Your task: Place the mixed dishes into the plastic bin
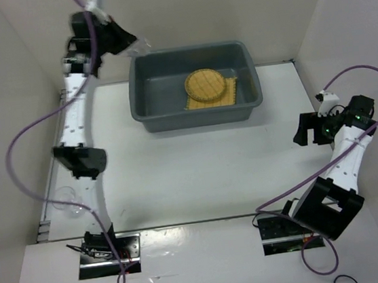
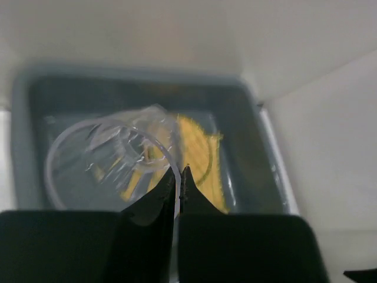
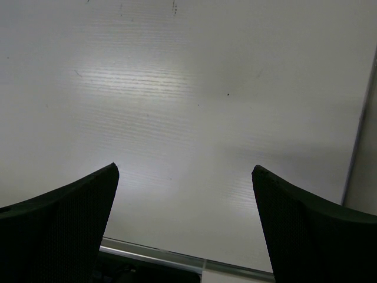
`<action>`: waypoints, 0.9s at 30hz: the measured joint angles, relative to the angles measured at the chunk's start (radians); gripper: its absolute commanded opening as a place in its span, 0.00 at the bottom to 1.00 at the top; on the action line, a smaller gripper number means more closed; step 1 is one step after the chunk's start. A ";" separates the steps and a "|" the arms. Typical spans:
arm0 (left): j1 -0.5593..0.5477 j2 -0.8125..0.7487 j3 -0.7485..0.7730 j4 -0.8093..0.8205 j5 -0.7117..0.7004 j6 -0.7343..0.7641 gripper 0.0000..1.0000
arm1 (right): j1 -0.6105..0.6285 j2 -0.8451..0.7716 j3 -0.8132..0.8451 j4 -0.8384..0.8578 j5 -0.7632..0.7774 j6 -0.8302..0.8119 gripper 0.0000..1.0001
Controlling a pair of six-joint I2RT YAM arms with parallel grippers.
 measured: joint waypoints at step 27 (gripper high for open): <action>-0.353 0.663 0.448 -0.219 -0.724 0.427 0.00 | 0.000 0.060 0.000 0.003 -0.009 -0.016 0.98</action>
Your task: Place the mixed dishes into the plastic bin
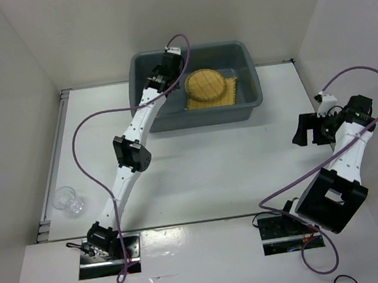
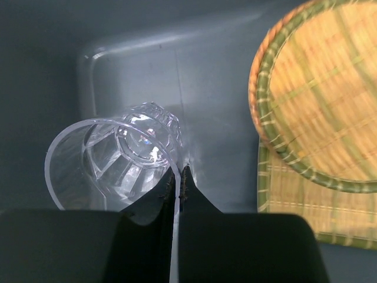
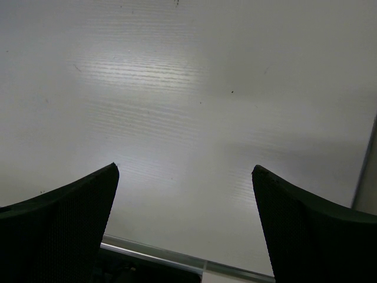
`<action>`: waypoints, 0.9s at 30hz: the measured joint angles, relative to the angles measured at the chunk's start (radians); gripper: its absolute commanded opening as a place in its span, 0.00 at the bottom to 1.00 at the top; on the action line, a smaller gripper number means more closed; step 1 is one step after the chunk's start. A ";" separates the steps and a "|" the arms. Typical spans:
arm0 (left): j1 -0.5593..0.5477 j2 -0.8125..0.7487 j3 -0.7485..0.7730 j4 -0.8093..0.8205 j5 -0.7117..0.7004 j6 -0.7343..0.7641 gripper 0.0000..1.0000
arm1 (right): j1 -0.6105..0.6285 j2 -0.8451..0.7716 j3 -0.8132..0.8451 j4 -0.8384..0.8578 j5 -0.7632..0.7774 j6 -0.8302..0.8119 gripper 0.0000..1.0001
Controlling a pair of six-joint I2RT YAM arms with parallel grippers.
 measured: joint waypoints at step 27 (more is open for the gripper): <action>-0.106 -0.286 0.033 0.032 -0.543 0.040 0.99 | 0.000 0.024 0.000 0.000 -0.009 -0.010 0.98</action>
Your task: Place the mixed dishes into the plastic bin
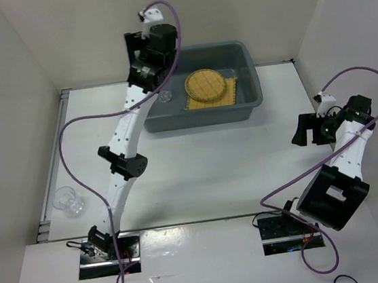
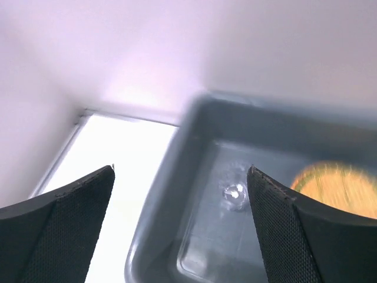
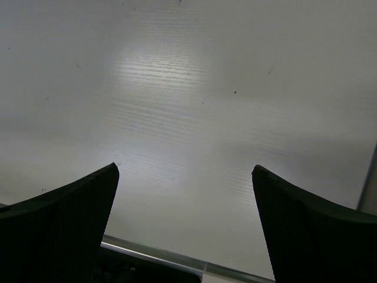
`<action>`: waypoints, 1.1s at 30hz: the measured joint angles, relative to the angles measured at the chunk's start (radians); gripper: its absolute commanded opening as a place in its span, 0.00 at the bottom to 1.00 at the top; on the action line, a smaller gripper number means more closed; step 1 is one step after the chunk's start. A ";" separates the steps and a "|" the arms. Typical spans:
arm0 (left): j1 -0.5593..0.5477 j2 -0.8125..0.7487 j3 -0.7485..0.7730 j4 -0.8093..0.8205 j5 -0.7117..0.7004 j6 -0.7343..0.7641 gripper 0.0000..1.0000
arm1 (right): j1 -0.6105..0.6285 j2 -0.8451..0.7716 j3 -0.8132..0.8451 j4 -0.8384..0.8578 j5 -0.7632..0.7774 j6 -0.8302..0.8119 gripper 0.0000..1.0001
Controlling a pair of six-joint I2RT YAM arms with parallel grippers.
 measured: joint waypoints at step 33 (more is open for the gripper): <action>0.880 -0.997 -2.013 -0.266 0.201 -1.117 1.00 | 0.000 0.090 0.000 -0.008 -0.040 -0.050 0.98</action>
